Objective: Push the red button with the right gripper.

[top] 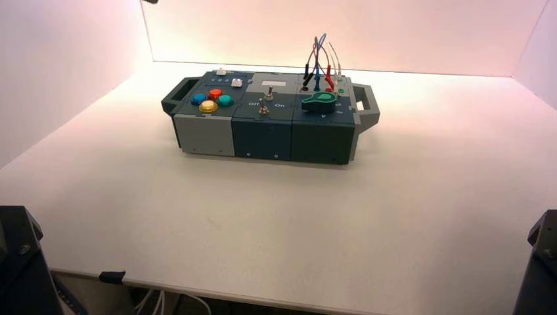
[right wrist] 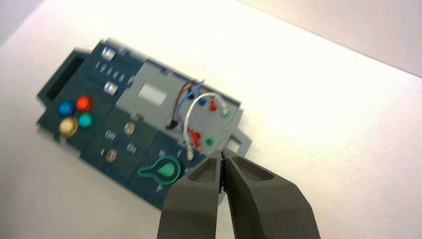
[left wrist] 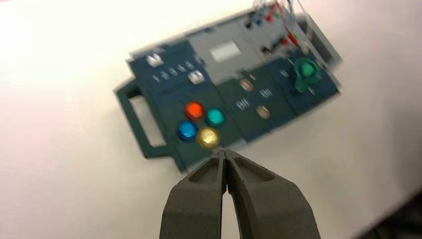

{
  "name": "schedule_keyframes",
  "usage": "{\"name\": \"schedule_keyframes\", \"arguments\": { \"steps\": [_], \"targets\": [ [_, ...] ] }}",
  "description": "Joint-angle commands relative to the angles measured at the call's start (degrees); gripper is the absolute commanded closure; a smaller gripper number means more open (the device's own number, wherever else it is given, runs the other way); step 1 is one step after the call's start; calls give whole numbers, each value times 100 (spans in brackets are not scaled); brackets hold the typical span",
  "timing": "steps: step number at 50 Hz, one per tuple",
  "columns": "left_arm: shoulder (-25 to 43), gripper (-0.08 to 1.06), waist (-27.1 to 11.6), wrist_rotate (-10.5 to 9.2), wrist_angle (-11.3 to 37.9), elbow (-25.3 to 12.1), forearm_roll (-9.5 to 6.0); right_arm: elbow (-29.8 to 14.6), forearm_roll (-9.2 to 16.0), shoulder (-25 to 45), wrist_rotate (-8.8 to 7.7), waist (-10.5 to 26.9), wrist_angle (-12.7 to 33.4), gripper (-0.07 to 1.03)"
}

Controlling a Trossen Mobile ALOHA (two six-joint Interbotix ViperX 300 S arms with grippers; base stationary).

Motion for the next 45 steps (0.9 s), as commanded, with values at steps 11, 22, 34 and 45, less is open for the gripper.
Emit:
{"name": "schedule_keyframes", "arguments": {
  "steps": [11, 22, 34, 45],
  "targets": [
    [-9, 100, 26, 123, 360, -26, 35, -554, 62, 378, -633, 650, 501, 98],
    [9, 100, 26, 264, 483, 88, 176, -826, 483, 765, -1415, 809, 879, 98],
    [9, 100, 53, 316, 562, 62, 202, -1107, 1160, 1204, -2320, 809, 1292, 98],
    [-9, 100, 158, 422, 571, 114, 290, -1397, 1283, 1749, -2874, 976, 1424, 98]
  ]
}}
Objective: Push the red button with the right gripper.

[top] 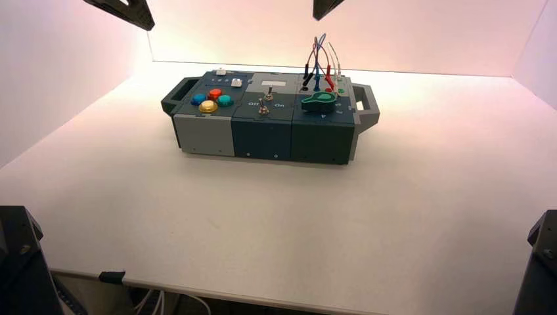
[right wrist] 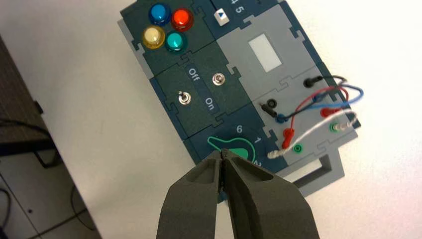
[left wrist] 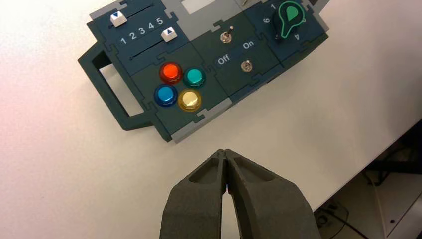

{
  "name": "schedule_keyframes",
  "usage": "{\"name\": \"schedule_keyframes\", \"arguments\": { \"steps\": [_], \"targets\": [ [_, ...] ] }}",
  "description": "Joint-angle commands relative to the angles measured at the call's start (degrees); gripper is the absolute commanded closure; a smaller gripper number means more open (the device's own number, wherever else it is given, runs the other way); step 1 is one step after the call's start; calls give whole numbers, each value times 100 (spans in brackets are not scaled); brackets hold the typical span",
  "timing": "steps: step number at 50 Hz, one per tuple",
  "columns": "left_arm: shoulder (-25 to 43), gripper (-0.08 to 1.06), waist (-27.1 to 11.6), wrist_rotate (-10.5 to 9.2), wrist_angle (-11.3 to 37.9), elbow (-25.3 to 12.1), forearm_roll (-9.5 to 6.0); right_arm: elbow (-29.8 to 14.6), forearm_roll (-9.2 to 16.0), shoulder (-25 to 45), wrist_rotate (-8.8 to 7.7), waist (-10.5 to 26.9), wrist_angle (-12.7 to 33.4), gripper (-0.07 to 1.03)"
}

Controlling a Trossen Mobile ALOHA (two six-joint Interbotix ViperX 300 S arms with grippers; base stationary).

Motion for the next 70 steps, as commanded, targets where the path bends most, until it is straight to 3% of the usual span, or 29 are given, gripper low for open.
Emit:
{"name": "schedule_keyframes", "arguments": {
  "steps": [1, 6, 27, 38, 59, 70],
  "targets": [
    [-35, 100, 114, 44, -18, -44, 9, -343, 44, 176, -237, 185, 0, 98],
    [-44, 100, 123, 44, -9, -35, 9, -527, 26, 422, -360, 343, -44, 98],
    [-88, 100, 123, 62, -176, 79, -9, -1459, 0, 1415, -378, 791, -220, 98],
    [-123, 100, 123, 114, -185, 97, -9, -1723, -255, 1784, -404, 1055, -439, 98],
    [-527, 100, 141, 79, -519, 220, -18, -2171, -255, 2426, -413, 1178, -642, 98],
    [-457, 100, 158, 62, -492, 229, -26, -2487, -255, 2769, -466, 1468, -580, 98]
  ]
}}
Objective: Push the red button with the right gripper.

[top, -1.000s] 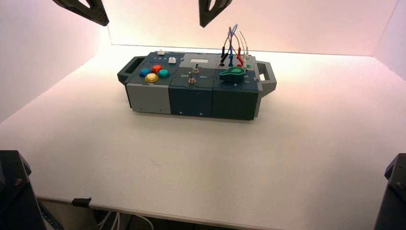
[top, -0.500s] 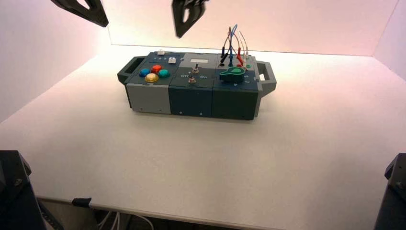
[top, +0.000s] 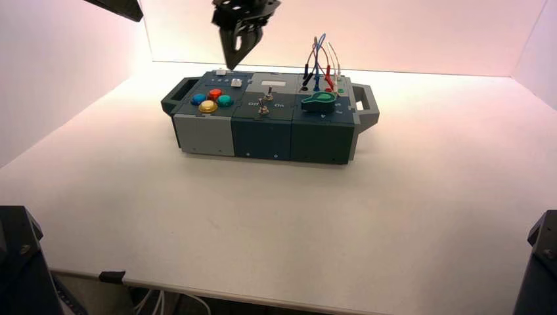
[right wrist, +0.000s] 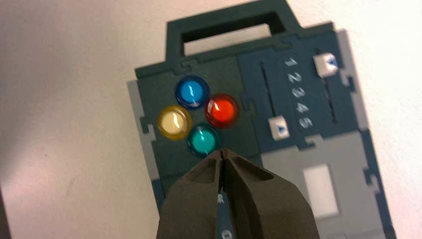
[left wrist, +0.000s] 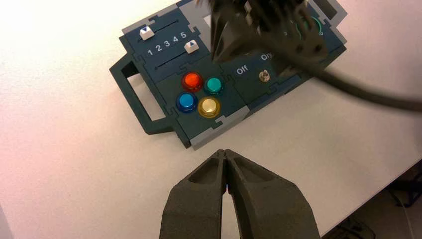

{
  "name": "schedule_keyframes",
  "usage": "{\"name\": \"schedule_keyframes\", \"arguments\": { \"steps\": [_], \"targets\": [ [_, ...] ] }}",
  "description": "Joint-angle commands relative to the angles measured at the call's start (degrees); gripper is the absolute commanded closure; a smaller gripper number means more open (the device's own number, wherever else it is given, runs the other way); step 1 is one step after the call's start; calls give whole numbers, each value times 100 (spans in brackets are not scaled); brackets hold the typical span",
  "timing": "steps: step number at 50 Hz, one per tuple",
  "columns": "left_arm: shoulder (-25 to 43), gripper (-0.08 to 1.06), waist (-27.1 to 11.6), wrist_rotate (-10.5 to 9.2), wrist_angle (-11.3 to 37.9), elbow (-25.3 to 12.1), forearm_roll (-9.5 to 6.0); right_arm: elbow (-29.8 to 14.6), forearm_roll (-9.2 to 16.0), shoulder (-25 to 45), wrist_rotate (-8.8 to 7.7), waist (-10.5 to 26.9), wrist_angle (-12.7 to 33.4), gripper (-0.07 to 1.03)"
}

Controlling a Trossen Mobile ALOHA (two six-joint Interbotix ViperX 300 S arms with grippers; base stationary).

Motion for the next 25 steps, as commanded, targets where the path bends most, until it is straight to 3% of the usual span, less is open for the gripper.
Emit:
{"name": "schedule_keyframes", "arguments": {
  "steps": [1, 15, 25],
  "targets": [
    [-18, 100, 35, 0, -26, -70, -26, -264, 9, 0, -70, 185, 0, 98],
    [-9, 100, 35, 0, -18, -70, -26, -580, -26, 378, -70, 229, -9, 98],
    [-18, 100, 35, -9, -26, -70, -26, -809, -211, 562, -70, 229, -26, 98]
  ]
}}
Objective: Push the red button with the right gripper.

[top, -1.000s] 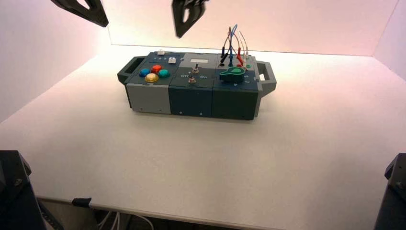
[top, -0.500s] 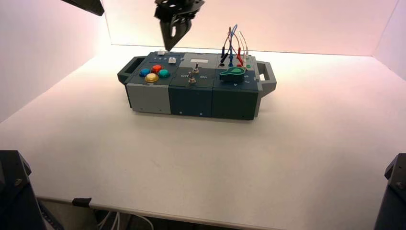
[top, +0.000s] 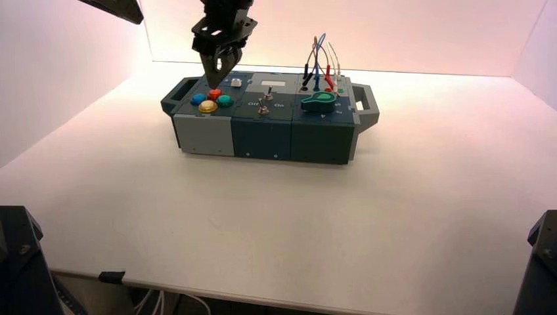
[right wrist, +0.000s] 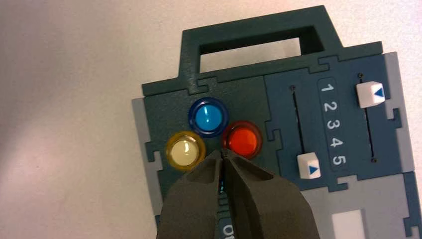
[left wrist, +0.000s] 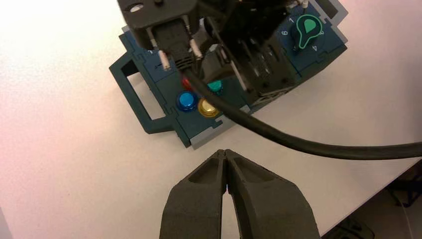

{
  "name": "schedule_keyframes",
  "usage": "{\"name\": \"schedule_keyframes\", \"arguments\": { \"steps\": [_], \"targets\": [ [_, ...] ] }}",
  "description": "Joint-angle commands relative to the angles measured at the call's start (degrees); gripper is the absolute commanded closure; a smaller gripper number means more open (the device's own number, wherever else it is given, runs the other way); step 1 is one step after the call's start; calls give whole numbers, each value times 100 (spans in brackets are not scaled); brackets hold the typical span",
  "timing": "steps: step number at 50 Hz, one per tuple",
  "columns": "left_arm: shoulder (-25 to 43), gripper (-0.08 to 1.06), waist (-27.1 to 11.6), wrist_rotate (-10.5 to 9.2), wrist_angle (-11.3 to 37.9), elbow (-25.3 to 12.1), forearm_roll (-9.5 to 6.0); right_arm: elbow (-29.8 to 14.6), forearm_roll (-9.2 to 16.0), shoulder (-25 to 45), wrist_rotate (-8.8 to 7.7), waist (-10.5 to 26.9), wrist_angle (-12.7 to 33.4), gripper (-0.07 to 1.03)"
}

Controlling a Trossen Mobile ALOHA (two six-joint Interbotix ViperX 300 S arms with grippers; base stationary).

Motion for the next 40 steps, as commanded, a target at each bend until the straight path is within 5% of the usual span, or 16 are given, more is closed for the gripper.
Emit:
{"name": "schedule_keyframes", "arguments": {
  "steps": [1, 40],
  "targets": [
    [-26, 100, 26, -9, -35, -70, -35, -299, -62, -70, -44, 18, -26, 98],
    [-62, 100, 229, -35, 211, -114, -26, -563, -290, 176, -44, 18, 62, 98]
  ]
}}
